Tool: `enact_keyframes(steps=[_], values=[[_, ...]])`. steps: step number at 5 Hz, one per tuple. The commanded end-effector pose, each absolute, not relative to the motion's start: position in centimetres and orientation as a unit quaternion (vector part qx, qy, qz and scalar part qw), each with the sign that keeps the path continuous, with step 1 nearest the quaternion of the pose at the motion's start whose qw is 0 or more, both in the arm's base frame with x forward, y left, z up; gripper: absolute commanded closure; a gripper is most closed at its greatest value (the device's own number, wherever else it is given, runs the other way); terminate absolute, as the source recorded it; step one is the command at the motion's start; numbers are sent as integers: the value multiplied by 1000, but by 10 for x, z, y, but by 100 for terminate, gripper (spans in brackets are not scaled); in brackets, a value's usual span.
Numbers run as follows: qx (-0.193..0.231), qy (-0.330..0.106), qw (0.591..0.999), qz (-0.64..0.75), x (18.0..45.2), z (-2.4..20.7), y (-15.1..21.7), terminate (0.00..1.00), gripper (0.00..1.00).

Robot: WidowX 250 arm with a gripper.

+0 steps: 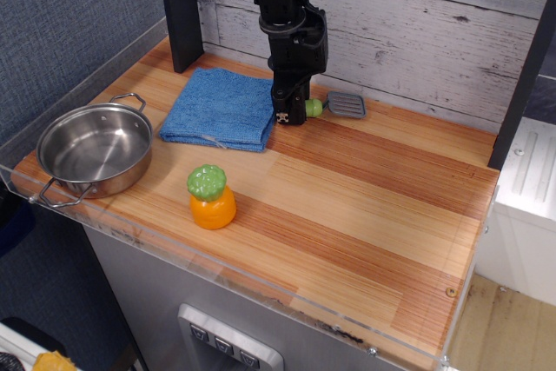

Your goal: Put the spatula at the bottom of the table.

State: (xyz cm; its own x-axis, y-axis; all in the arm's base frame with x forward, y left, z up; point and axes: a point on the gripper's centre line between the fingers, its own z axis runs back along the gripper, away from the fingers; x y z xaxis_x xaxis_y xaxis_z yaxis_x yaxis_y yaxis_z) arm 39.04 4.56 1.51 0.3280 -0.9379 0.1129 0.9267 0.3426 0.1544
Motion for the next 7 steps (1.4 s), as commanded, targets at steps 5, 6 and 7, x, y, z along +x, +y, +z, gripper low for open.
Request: enact_keyframes(steps=[5,6,7], values=[[53,-155,749,-643,323,95,30,0,100],[48,-154,726,-669,298,93,28,0,100],[47,-146,698,-699,276,85,21,0,100]])
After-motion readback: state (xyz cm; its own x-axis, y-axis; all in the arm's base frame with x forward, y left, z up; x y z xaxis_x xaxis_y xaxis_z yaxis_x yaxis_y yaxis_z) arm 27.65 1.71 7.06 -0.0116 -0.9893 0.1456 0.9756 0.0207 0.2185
